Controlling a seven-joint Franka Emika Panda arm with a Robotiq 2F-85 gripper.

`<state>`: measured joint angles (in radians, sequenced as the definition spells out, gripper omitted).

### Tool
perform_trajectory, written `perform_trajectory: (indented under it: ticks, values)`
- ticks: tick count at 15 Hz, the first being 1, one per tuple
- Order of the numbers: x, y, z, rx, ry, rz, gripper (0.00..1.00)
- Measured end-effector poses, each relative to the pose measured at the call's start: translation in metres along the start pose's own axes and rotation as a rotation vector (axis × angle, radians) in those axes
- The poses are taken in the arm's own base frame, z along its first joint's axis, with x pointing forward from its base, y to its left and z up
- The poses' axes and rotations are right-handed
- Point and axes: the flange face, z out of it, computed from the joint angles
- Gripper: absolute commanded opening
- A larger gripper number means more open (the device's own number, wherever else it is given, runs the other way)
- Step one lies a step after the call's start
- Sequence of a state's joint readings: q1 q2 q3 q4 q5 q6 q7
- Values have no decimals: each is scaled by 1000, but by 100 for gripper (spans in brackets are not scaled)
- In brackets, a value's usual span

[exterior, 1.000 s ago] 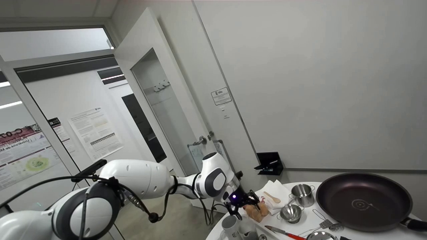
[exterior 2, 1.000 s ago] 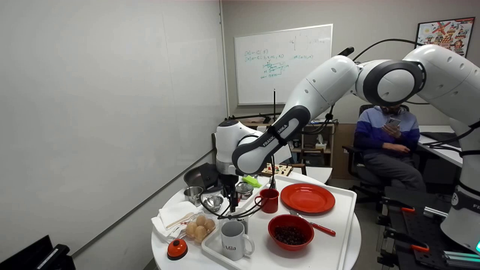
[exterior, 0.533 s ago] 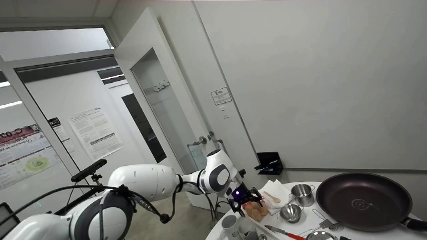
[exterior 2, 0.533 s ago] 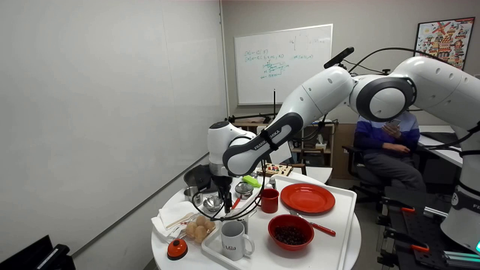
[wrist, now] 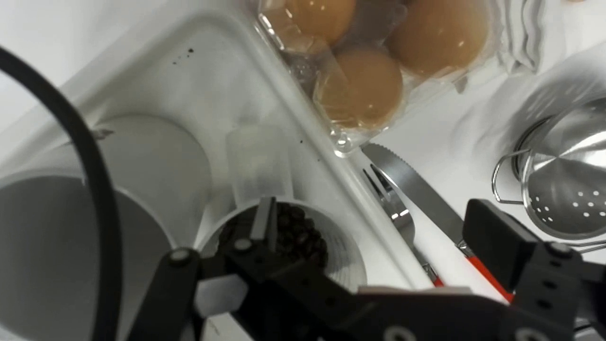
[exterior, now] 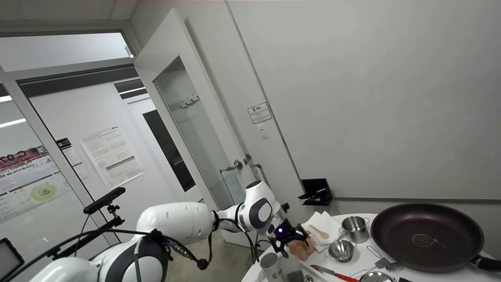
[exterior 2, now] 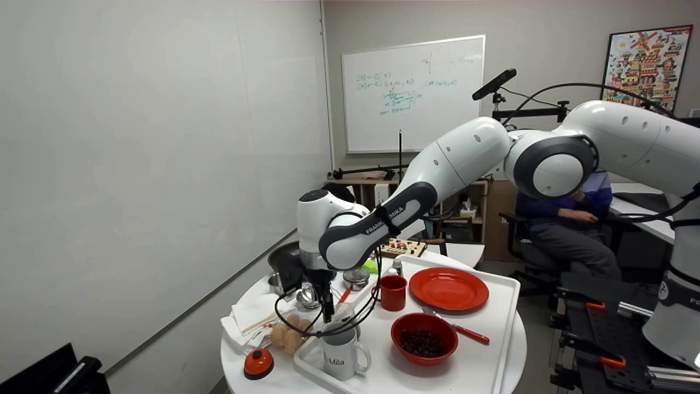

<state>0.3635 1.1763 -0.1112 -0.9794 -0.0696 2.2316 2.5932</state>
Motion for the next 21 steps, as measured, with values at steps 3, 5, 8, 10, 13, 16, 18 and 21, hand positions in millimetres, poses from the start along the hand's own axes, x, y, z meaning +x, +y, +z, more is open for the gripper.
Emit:
perform_trajectory:
  ticks: [3, 5, 8, 10, 13, 16, 18, 21]
  values:
    - [-3, 2, 6, -1, -3, -3, 100]
    - [-4, 4, 10, -1, -5, -5, 100]
    - [-6, 3, 11, 3, -11, -6, 100]
    - [-8, 2, 9, 7, -16, -5, 100]
    - [-8, -2, 6, 10, -23, 1, 89]
    - [-5, -9, 4, 11, -32, 14, 99]
    - [-3, -15, 1, 15, -40, 23, 100]
    - [-2, -22, -4, 23, -53, 32, 100]
